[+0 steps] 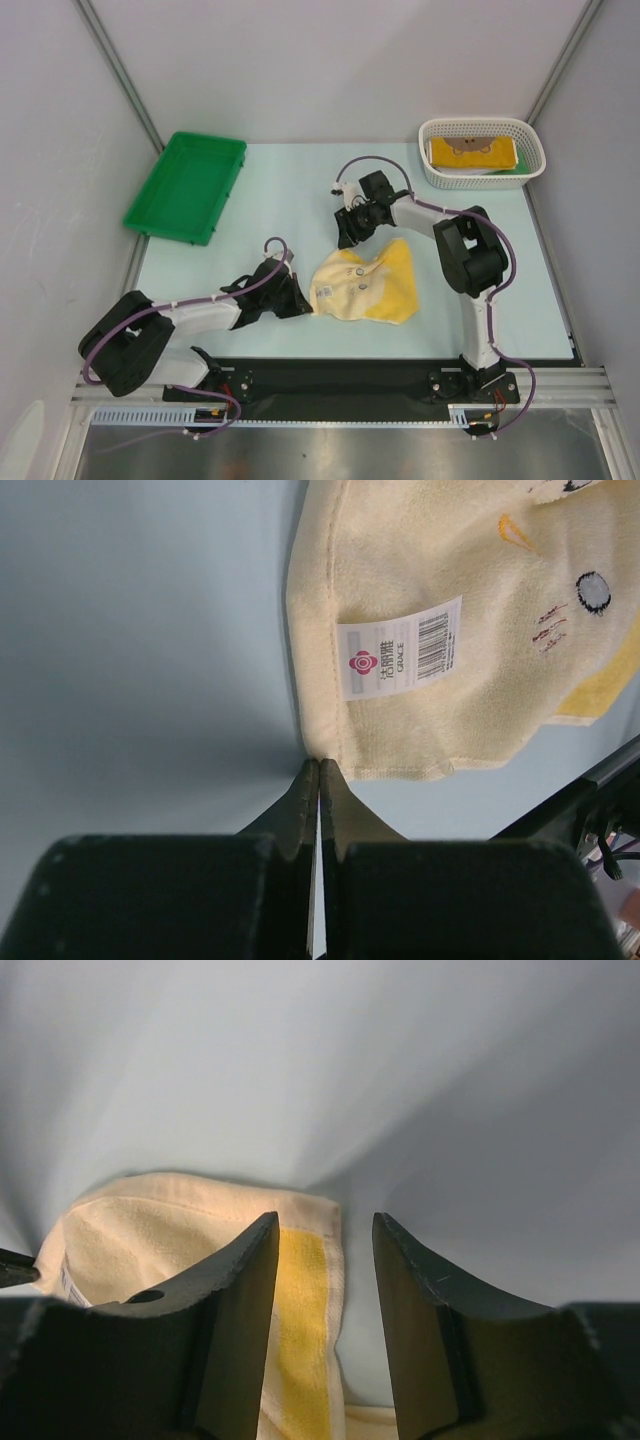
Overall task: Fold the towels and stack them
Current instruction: Flatten out the crumpled towel
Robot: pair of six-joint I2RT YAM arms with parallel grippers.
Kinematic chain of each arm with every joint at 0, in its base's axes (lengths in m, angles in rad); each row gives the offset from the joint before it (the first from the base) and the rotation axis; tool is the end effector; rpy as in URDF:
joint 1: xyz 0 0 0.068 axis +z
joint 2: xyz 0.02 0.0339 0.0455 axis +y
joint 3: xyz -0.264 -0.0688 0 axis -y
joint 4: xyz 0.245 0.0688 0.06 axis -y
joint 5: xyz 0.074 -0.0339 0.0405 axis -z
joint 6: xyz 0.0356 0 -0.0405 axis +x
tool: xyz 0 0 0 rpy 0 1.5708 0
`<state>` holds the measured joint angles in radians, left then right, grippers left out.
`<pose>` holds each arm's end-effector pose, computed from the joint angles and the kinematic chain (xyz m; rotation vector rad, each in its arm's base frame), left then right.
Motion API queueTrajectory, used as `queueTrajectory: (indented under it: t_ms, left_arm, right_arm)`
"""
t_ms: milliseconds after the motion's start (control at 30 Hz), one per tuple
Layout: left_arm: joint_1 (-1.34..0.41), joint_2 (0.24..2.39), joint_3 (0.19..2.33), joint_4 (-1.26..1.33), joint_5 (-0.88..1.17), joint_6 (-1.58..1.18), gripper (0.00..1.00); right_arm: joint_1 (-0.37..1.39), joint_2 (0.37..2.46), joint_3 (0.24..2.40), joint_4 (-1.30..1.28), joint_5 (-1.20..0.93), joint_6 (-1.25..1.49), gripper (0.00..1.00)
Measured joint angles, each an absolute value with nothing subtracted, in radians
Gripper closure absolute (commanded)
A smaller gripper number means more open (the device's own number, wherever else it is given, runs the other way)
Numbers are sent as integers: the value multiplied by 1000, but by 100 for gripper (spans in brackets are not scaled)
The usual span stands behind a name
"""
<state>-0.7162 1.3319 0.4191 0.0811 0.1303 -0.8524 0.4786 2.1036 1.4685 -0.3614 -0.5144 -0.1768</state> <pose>0.1693 -0.1535 0.1321 -0.1107 2.5826 -0.8263 0.3860 0.2200 0.1557 -1.0068 2.3471 0.7752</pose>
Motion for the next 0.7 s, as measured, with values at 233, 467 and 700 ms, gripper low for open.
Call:
queueTrajectory:
  t_ms: [233, 467, 700]
  left_arm:
    - [-717, 1321, 419, 64, 122, -846, 100]
    - [-718, 1321, 419, 64, 120, -846, 100]
    - [-718, 1312, 419, 50, 112, -846, 100]
  right_arm:
    - [503, 2106, 1470, -362, -479, -197, 60]
    - [513, 2106, 1470, -363, -478, -228, 60]
    - [525, 2109, 1470, -361, -469, -251, 93]
